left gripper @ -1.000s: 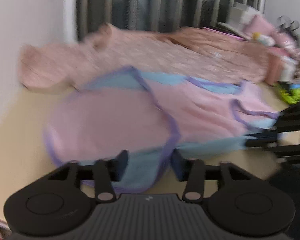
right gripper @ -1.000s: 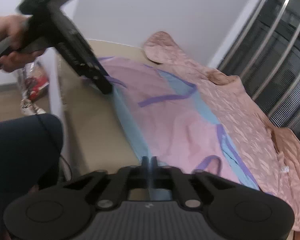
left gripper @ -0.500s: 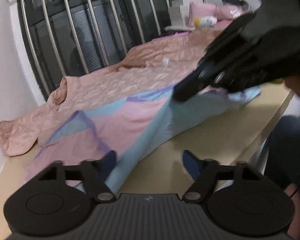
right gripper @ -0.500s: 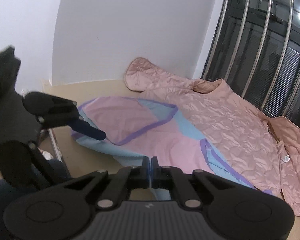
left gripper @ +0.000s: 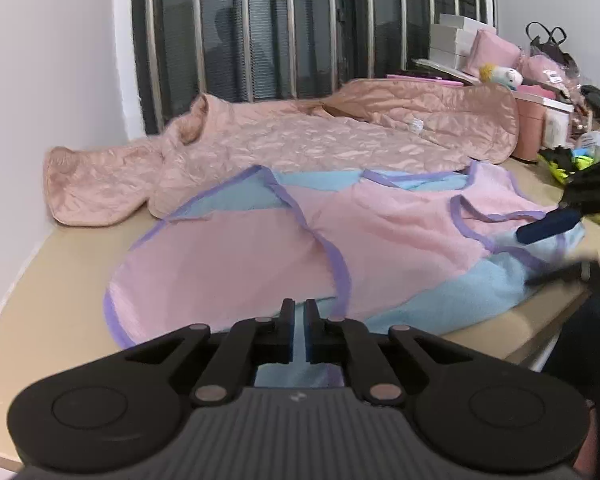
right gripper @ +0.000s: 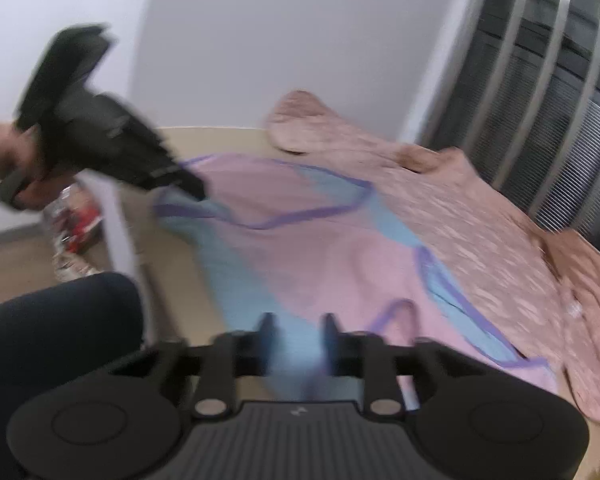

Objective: Fold clothes

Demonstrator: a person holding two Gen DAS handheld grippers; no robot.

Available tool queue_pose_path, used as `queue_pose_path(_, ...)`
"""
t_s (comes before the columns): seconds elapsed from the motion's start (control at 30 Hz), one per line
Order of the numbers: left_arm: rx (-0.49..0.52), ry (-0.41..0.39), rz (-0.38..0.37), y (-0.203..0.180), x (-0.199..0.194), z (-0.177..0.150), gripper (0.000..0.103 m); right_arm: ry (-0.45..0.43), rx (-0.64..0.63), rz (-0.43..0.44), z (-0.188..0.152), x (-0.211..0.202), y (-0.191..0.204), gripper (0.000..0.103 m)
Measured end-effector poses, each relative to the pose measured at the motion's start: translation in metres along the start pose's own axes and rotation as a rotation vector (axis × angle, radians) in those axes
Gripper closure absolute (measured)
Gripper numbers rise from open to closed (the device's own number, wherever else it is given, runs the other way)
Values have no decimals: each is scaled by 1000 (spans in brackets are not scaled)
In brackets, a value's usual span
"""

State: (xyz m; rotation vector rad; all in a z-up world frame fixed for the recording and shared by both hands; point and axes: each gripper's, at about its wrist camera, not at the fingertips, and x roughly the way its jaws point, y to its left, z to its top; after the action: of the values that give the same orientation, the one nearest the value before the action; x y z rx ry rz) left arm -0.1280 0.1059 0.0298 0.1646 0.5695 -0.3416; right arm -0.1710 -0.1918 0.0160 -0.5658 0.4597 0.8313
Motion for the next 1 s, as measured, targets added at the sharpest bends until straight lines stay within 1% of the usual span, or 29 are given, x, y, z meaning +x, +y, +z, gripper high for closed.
queue_pose_path(0.07,18,17,-37,-1,0,0,89,26,-67,14,-1,7,11,64)
queue_pose_path(0.13,49,5,-55,-8,-4,-3,61,37,-88,-1,-4,13,13,65)
queue_pose_path(0.17,60,-3,-61,-12,-7,-5,57,34,-64,4,-5,15,9,66)
queue_pose_path(0.2,68,-13,-70,-17,-9,-6,54,38,-32,17,-5,16,5,78)
queue_pose_path(0.23,81,-18,-86,-22,-10,-6,48,32,-5,19,-4,15,0,101)
queue_pose_path(0.27,98,-23,-99,-28,-10,-7,43,17,18,14,-2,12,-5,103)
queue_pose_path(0.3,132,-32,-102,-37,-9,-8,32,3,41,9,0,9,-10,103)
queue_pose_path(0.33,168,-39,-100,-46,-7,-9,23,-12,64,4,2,6,-15,103)
queue_pose_path(0.43,294,-37,-25,-72,4,-10,22,-55,133,-12,8,-3,-29,103)
queue_pose_path(0.47,310,-39,-1,-77,8,-10,22,-69,156,-17,10,-6,-34,103)
queue_pose_path(0.53,337,-42,43,-84,15,-10,23,-98,202,-27,14,-12,-44,103)
queue_pose_path(0.57,335,-42,53,-83,16,-10,26,-112,226,-32,16,-15,-49,103)
queue_pose_path(0.63,315,-38,72,-77,18,-8,49,-118,236,-37,16,-21,-52,103)
queue_pose_path(0.67,298,-36,82,-73,18,-7,57,-118,237,-39,15,-24,-53,103)
queue_pose_path(0.7,277,-39,89,-68,17,-7,76,-119,237,-41,14,-27,-54,103)
queue_pose_path(0.73,261,-46,92,-62,15,-6,99,-116,236,-42,13,-27,-54,103)
queue_pose_path(0.8,234,-62,94,-53,11,-6,98,-107,220,-60,9,-22,-48,102)
queue_pose_path(0.87,194,-74,89,-43,7,-2,98,-103,201,-88,3,-14,-37,98)
queue_pose_path(0.9,174,-76,85,-39,5,0,98,-97,175,-94,0,-10,-30,85)
queue_pose_path(0.93,165,-82,85,-35,3,2,98,-89,140,-100,-2,-6,-22,66)
queue_pose_path(0.97,156,-88,86,-32,0,5,98,-83,101,-110,-4,-2,-14,62)
queue_pose_path(1.0,149,-93,86,-29,-3,7,98,-78,60,-121,-6,1,-6,61)
